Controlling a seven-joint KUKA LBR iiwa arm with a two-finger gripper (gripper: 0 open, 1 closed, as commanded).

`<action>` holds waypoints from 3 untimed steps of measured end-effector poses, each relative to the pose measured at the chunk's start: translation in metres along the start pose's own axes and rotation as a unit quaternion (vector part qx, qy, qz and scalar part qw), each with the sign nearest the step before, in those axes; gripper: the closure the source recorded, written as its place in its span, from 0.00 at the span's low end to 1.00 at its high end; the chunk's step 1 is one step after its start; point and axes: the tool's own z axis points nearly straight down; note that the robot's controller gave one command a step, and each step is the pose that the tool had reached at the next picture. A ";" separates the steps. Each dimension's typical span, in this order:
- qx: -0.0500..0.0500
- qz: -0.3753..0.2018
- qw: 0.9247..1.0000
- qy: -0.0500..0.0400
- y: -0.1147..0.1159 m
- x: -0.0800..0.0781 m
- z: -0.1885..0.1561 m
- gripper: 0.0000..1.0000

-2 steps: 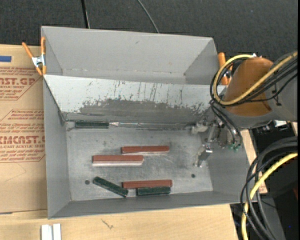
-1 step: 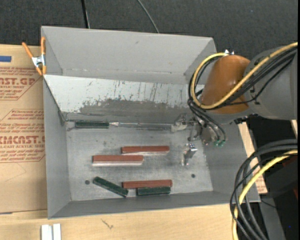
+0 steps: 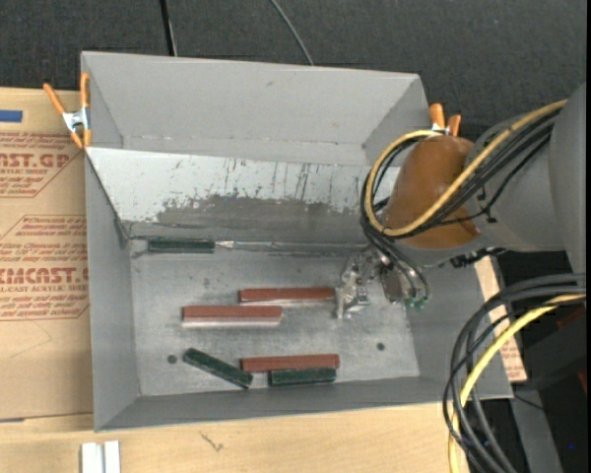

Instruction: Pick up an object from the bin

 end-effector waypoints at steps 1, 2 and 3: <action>0.000 0.000 1.000 0.004 0.000 0.003 0.003 0.00; 0.000 0.000 1.000 0.004 0.000 0.003 0.003 0.00; 0.000 0.005 1.000 0.007 -0.015 0.041 -0.020 0.00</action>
Offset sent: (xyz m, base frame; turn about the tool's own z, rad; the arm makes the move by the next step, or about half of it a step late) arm 0.0000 0.0000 0.0000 0.0000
